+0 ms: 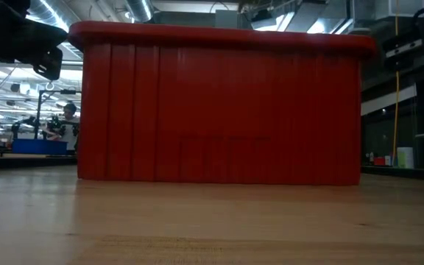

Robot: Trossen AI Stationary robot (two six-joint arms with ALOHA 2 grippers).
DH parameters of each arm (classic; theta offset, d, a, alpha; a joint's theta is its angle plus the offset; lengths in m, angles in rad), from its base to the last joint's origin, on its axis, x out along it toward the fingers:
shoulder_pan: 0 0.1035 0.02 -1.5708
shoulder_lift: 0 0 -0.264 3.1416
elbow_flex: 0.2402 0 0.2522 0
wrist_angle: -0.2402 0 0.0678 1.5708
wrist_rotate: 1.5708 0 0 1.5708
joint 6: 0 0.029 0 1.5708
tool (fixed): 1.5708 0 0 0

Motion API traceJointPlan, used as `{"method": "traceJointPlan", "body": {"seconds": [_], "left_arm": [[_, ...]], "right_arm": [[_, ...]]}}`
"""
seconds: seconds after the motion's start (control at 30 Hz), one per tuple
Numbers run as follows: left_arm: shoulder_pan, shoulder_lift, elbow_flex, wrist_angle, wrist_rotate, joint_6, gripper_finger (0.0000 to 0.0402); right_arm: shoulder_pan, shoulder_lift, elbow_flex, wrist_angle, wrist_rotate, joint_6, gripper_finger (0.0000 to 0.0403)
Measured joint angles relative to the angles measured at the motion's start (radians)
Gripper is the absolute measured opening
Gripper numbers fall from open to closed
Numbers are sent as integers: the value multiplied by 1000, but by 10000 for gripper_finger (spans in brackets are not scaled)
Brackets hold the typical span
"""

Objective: Pick and place slides into bin
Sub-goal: Return to Home Position

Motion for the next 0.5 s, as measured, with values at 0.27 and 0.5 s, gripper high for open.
{"method": "traceJointPlan", "body": {"seconds": [0.27,0.5], "left_arm": [[0,0,0,0,0,0,2],[0,0,0,0,0,0,2]], "right_arm": [[40,1,0,-75,-14,-26,7],[39,4,-1,-72,-14,-7,7]]}}
